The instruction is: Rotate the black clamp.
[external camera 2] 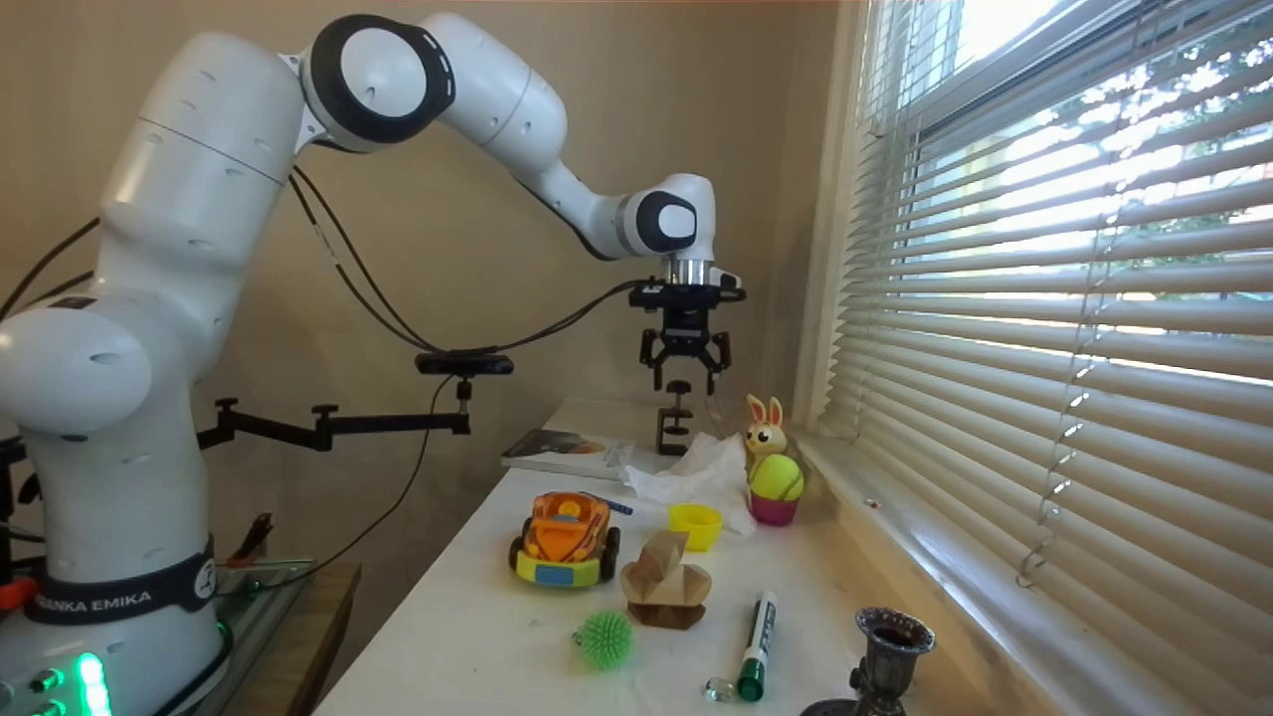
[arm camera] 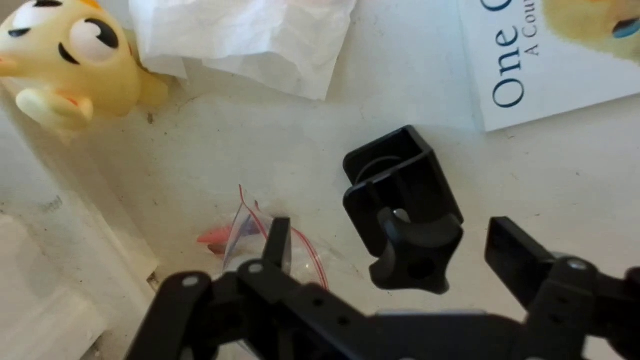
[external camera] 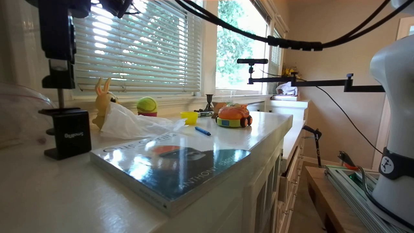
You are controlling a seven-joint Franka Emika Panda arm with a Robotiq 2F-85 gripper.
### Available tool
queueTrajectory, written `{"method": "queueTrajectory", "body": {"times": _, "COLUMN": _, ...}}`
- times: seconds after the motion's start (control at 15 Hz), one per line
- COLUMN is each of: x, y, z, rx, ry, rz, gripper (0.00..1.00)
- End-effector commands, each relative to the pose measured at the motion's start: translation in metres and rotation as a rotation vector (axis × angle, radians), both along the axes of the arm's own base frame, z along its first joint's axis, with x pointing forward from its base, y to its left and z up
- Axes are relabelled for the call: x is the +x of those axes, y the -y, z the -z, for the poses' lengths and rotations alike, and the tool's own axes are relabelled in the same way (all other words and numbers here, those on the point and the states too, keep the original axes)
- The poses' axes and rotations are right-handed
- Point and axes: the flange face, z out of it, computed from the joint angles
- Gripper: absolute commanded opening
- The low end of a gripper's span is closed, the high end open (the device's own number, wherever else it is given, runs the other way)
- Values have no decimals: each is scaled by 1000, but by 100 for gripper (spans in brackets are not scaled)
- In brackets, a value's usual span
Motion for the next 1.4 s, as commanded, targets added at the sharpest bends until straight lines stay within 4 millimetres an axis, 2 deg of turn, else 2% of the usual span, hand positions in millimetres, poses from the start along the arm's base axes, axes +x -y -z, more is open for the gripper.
{"method": "queueTrajectory", "body": {"times": 0.0, "x": -10, "y": 1, "z": -10, "rx": -15, "ry": 24, "rz": 50, "gripper": 100}}
{"method": "queueTrajectory", "body": {"times": 0.07, "x": -10, "y": 2, "z": -12, "rx": -14, "ry": 25, "rz": 58, "gripper": 98}}
{"method": "queueTrajectory", "body": {"times": 0.2, "x": -11, "y": 2, "z": -12, "rx": -9, "ry": 21, "rz": 70, "gripper": 73}}
{"method": "queueTrajectory", "body": {"times": 0.27, "x": -11, "y": 2, "z": -11, "rx": -7, "ry": 16, "rz": 74, "gripper": 69}}
{"method": "queueTrajectory", "body": {"times": 0.6, "x": -12, "y": 1, "z": -7, "rx": -7, "ry": 4, "rz": 86, "gripper": 31}}
{"method": "queueTrajectory", "body": {"times": 0.8, "x": -13, "y": 1, "z": -6, "rx": -6, "ry": 2, "rz": 92, "gripper": 13}}
{"method": "queueTrajectory", "body": {"times": 1.33, "x": -16, "y": -2, "z": -5, "rx": 9, "ry": 8, "rz": 204, "gripper": 13}}
